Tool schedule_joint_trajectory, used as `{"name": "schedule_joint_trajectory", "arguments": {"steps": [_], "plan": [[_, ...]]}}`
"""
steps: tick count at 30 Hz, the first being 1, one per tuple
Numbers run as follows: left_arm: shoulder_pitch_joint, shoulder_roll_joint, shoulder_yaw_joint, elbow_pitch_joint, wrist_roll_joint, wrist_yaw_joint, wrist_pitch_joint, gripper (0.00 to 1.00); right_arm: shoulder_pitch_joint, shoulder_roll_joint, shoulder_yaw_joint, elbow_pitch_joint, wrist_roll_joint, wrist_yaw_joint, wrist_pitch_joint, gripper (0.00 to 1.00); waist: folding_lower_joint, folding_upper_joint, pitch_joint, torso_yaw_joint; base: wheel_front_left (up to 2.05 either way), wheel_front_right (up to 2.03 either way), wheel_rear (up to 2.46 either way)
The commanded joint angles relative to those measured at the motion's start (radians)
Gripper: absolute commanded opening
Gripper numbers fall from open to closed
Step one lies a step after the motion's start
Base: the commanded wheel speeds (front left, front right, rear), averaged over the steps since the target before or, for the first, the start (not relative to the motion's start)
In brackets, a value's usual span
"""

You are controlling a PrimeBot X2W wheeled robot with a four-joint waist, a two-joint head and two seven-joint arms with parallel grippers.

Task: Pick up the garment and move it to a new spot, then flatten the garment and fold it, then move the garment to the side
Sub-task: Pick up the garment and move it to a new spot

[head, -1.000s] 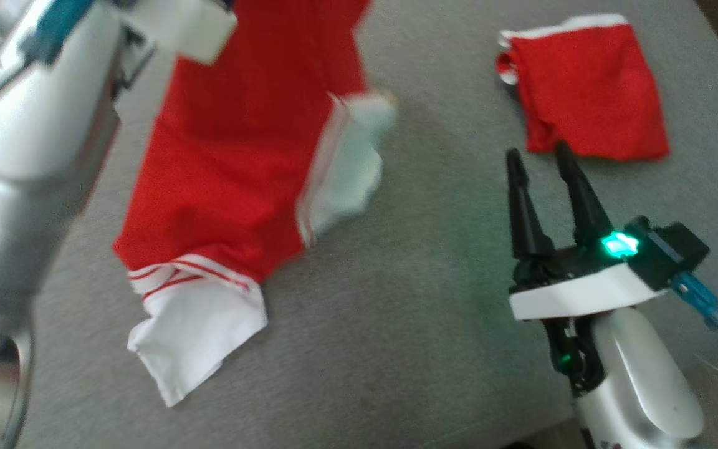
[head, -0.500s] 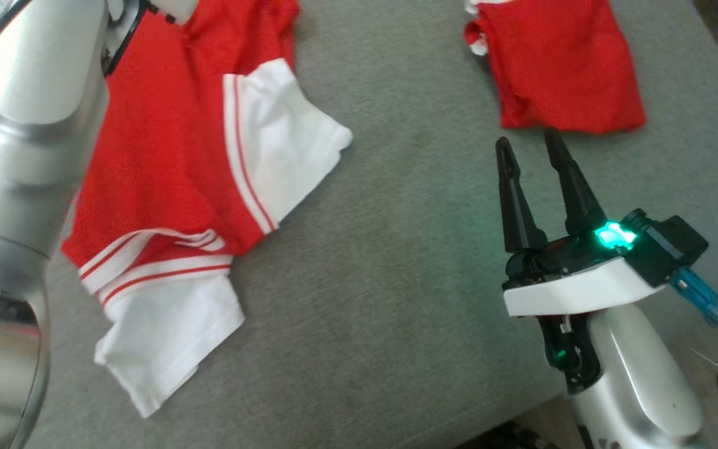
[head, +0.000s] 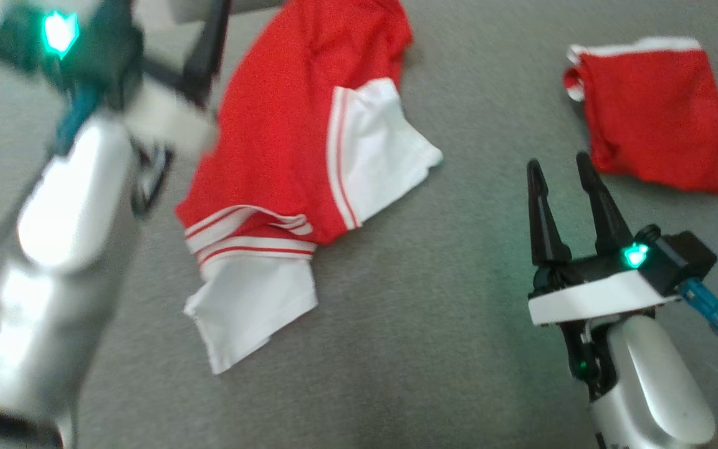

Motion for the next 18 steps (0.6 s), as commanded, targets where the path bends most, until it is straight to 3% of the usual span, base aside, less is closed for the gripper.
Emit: {"name": "schedule_joint_trajectory", "arguments": {"steps": [1,6,12,18], "plan": [[0.02,0.04,0.054,-0.069,-0.013,0.019,-0.004,1.0,0.007,-0.002,0.013,-0.017,-0.012,-0.001,-0.006,1.0,0.0001,0.0,-0.058,0.061,0.0,0.0,0.0],[0.283,0.033,0.114,-0.23,-0.042,0.081,-0.004,1.0,0.031,-0.002,-0.011,0.032,-0.041,-0.001,-0.006,1.0,0.0001,0.0,-0.101,0.116,0.0,0.0,0.0],[0.551,-0.023,0.182,-0.392,-0.049,0.143,-0.004,1.0,0.054,-0.002,-0.044,0.085,-0.061,-0.001,-0.006,1.0,0.0001,0.0,-0.132,0.161,0.0,0.0,0.0],[0.666,-0.08,0.223,-0.47,-0.01,0.134,-0.004,1.0,0.039,-0.002,-0.074,0.106,-0.079,-0.001,-0.005,1.0,0.0001,0.0,-0.122,0.201,0.0,0.0,0.0]]}}
